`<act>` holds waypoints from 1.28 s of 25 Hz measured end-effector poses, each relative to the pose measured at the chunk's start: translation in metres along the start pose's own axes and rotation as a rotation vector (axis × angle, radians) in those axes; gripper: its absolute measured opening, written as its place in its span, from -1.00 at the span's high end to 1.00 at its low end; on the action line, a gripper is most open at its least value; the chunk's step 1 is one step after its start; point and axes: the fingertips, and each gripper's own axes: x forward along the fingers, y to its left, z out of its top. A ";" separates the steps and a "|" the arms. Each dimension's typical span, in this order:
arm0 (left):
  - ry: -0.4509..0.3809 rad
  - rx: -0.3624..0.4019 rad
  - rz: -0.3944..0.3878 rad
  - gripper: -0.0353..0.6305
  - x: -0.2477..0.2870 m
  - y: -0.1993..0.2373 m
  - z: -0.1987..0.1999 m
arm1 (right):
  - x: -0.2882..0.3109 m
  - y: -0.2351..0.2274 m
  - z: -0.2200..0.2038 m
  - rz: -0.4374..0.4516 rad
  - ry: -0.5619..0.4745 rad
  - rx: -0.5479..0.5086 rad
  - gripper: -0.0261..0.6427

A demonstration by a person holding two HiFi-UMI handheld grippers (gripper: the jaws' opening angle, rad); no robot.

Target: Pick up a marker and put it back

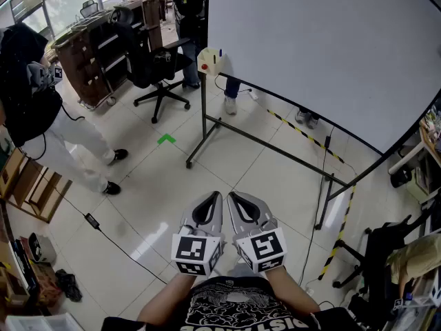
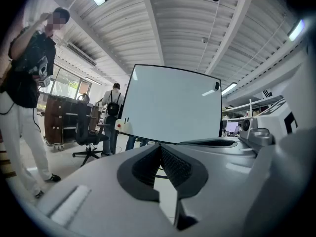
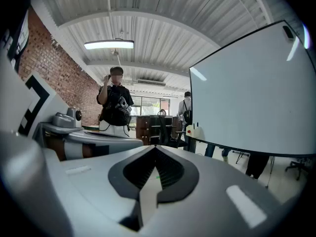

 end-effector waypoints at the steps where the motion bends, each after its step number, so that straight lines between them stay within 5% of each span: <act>1: 0.003 0.000 0.000 0.88 0.003 0.001 0.000 | 0.003 -0.002 -0.001 0.000 0.000 0.001 0.92; 32: 0.009 0.056 0.106 0.88 0.259 0.090 0.060 | 0.206 -0.185 0.052 0.137 -0.081 0.022 0.92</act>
